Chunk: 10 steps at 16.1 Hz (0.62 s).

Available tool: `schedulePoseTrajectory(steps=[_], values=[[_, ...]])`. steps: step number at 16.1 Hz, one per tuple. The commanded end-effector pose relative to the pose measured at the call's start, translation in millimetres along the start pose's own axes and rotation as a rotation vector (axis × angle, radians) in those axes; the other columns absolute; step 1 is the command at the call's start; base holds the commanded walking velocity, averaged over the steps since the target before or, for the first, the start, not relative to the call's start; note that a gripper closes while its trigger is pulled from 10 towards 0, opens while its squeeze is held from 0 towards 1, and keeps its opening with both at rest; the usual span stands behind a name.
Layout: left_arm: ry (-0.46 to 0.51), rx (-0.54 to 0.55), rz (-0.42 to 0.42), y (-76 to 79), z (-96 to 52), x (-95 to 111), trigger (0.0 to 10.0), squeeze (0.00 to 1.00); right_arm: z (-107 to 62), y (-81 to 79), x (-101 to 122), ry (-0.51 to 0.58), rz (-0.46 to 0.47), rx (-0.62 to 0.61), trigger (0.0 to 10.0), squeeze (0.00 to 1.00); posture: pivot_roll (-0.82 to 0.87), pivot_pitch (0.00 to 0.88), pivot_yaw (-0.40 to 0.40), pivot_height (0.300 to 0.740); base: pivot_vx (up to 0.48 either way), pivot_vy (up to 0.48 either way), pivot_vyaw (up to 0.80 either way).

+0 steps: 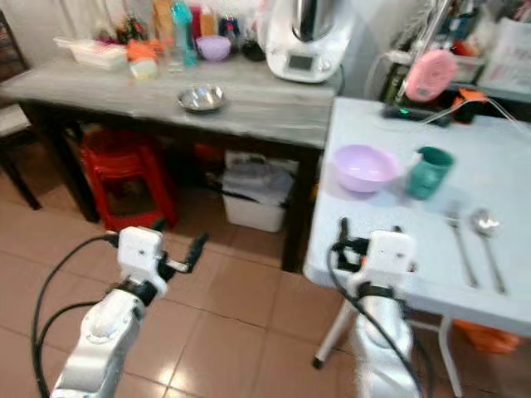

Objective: Setting the table

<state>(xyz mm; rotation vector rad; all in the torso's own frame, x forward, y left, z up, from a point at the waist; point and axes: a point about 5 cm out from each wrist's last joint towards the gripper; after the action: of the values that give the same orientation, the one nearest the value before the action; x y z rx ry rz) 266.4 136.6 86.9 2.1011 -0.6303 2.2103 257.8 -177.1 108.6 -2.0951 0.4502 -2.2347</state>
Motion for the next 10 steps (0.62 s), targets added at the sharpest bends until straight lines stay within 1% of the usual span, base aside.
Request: schedulePoseTrajectory(steps=[1, 3, 6, 10], values=[[0.010, -0.006, -0.004, -0.8, 1.8, 3.0, 10.0, 0.00, 0.8, 1.5, 4.6, 0.020, -0.009, -0.008, 10.0, 0.00, 0.00, 0.000, 0.000, 0.740, 0.000, -0.401, 0.00], [0.009, -0.009, -0.004, -0.5, 2.0, 2.7, 10.0, 0.00, 1.2, 2.5, 4.1, 0.020, -0.009, -0.018, 10.0, 0.00, 0.00, 0.000, 0.001, 0.740, 0.000, -0.401, 0.00], [0.010, -0.014, -0.022, 0.0, 2.1, 1.9, 10.0, 0.00, 3.0, 1.1, 2.8, 0.015, -0.008, -0.019, 10.0, 0.00, 0.00, 0.000, 0.001, 0.740, 0.000, 0.000, 0.00], [0.022, -0.028, -0.022, 1.3, 3.0, 4.2, 10.0, 0.00, 4.2, 1.7, 3.4, 0.018, -0.008, -0.023, 10.0, 0.00, 0.00, 0.000, 0.001, 0.740, 0.000, 0.000, 0.00]])
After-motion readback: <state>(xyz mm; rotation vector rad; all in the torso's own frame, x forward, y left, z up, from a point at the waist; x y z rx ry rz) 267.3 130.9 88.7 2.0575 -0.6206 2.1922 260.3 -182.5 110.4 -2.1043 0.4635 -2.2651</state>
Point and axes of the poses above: a point about 5 cm out from each wrist's last joint towards the gripper, its own z axis pointing out of the wrist towards the gripper, its own x axis along the axis of the wrist's last joint, y = z × x, and after that the axes turned 14 degrees about z, right-handed
